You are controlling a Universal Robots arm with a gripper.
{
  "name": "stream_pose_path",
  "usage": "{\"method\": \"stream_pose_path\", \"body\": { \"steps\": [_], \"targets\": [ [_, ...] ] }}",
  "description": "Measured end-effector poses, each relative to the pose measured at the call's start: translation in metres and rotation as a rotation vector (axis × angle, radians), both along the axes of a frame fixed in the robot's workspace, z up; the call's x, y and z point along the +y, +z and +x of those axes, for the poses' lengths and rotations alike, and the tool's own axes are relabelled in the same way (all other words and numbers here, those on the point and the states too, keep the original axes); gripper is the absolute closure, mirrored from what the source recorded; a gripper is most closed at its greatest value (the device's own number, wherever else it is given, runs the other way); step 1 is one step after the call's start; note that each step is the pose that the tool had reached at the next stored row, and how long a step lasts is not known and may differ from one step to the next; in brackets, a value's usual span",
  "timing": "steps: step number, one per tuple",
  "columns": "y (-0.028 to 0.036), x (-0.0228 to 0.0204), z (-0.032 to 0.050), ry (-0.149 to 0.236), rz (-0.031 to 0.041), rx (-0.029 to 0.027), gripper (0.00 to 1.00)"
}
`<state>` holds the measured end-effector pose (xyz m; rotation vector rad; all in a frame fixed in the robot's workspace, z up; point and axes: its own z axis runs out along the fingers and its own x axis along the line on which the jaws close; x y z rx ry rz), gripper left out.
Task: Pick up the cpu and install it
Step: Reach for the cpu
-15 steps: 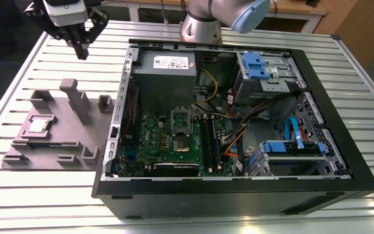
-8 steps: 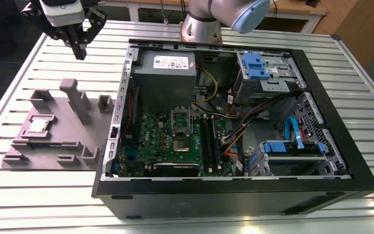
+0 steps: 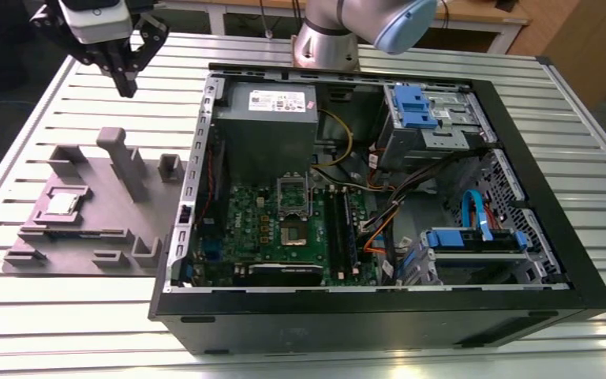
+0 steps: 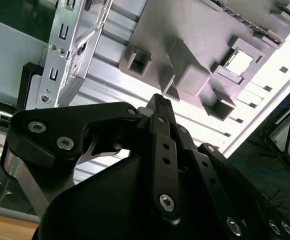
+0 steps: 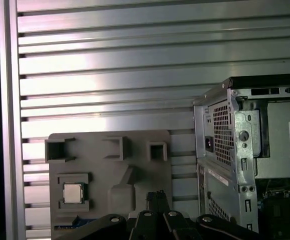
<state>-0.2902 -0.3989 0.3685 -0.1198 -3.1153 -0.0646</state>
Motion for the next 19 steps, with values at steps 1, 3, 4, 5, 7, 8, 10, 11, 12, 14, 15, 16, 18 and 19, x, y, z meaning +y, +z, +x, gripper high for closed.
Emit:
{"method": "stream_pose_path", "body": {
  "steps": [1,3,4,5,7,8,10,11,12,14,15,16,18,19],
  "targets": [
    [-0.0001,0.0,-0.0005,0.0,0.0,0.0,0.9],
    [-0.0003,0.0,-0.0017,0.0,0.0,0.0002,0.9],
    [-0.0005,0.0,-0.0024,0.0,0.0,0.0002,0.9],
    [-0.0007,0.0,-0.003,0.0,0.0001,0.0001,0.9],
    [-0.0009,0.0,-0.0044,0.0,0.0001,0.0002,0.9],
    [-0.001,0.0,-0.0051,0.0,0.0,0.0002,0.9],
    [-0.0013,0.0,-0.0063,0.0,0.0001,0.0002,0.9],
    [-0.0014,0.0,-0.0071,0.0,0.0001,0.0003,0.9],
    [-0.0015,0.0,-0.0078,0.0,0.0001,0.0003,0.9],
    [-0.0016,0.0,-0.0093,0.0,0.0001,0.0004,0.9],
    [-0.0018,0.0,-0.0101,0.0,0.0001,0.0003,0.9],
    [-0.0018,0.0,-0.0108,0.0,0.0001,0.0004,0.9],
    [-0.0021,0.0,-0.0118,0.0,0.0001,0.0004,0.9],
    [-0.0021,0.0,-0.0124,0.0,0.0001,0.0005,0.9]
  ]
}}
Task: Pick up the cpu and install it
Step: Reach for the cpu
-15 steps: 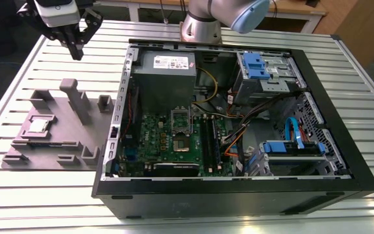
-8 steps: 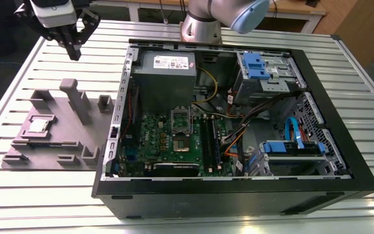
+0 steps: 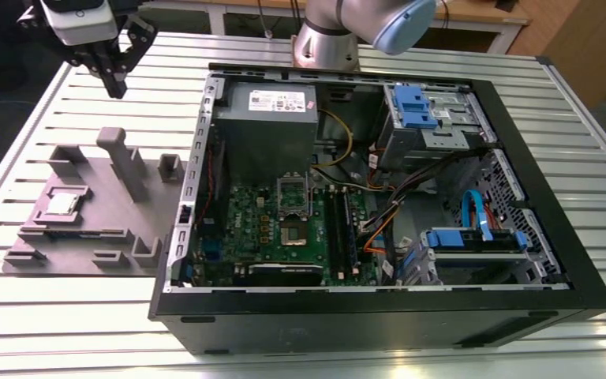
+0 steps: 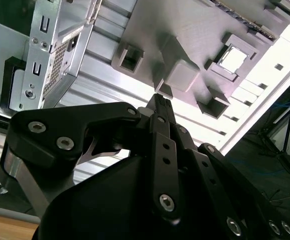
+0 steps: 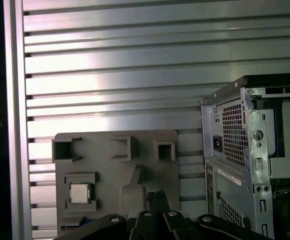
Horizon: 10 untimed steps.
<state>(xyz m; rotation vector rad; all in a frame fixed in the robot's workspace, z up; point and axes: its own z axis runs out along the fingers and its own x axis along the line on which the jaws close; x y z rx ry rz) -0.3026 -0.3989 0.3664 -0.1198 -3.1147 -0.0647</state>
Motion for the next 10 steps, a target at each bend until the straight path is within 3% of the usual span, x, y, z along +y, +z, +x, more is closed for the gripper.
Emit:
{"method": "stream_pose_path", "body": {
  "steps": [10],
  "targets": [
    [-0.001,0.0,-0.0058,0.0,0.0,0.0007,0.9]
  ]
}}
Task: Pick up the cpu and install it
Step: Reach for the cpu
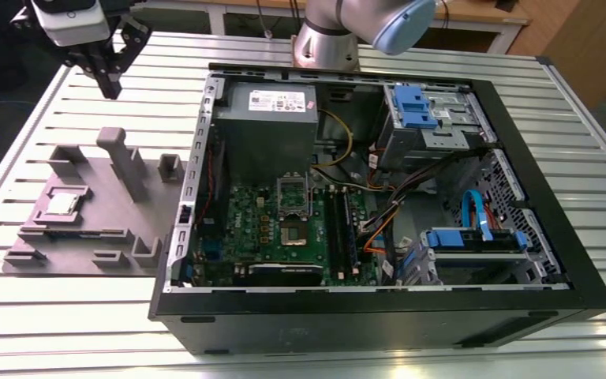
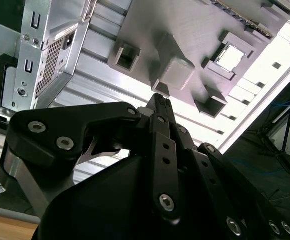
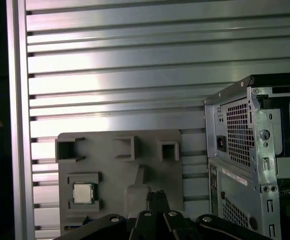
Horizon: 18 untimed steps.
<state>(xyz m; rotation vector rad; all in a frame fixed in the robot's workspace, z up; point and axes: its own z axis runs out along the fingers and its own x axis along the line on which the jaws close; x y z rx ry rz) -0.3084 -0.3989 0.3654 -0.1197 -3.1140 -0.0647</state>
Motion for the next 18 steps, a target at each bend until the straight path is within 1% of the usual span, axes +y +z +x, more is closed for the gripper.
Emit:
{"method": "stream_pose_path", "body": {
  "steps": [18],
  "targets": [
    [-0.0016,0.0,-0.0184,0.0,0.0,0.0001,0.9]
  ]
}}
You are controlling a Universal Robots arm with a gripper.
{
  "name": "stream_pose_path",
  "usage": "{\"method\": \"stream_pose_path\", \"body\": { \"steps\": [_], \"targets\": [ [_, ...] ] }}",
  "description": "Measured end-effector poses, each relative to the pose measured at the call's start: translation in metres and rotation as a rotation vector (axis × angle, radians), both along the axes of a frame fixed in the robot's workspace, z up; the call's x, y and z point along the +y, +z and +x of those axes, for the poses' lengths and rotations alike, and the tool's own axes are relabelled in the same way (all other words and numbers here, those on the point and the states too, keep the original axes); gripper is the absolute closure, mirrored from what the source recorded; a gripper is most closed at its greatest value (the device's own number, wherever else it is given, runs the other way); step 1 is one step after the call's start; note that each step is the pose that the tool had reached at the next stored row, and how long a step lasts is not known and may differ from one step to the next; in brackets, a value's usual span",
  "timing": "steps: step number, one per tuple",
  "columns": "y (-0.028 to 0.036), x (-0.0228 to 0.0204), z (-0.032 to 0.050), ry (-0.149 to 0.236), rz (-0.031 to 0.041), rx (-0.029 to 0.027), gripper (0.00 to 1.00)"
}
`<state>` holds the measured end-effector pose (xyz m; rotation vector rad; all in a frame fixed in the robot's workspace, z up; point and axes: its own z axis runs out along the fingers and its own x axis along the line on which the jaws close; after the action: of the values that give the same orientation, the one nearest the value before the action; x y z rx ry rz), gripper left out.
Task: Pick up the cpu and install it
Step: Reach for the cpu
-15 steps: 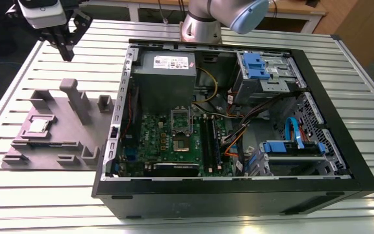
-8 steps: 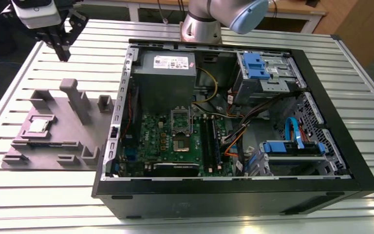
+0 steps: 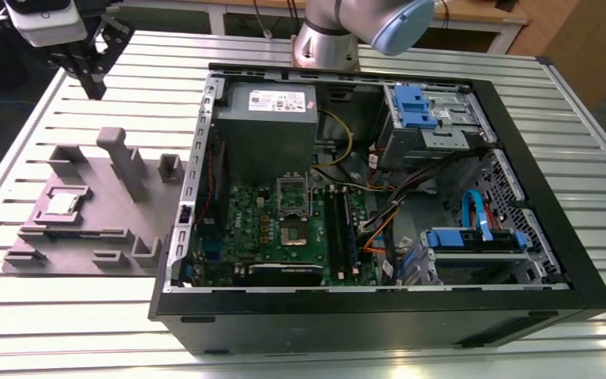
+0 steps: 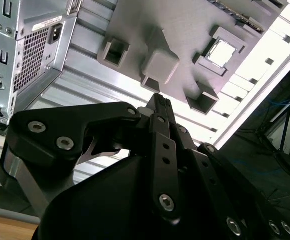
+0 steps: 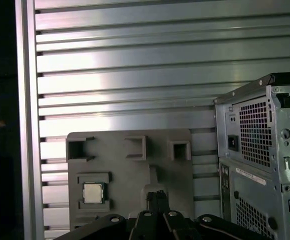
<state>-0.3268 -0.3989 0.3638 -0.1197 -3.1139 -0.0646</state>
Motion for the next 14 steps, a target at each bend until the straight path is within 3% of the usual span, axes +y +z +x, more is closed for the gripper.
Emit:
{"method": "stream_pose_path", "body": {
  "steps": [14],
  "targets": [
    [-0.0013,0.0,-0.0145,0.0,0.0,0.0,0.9]
  ]
}}
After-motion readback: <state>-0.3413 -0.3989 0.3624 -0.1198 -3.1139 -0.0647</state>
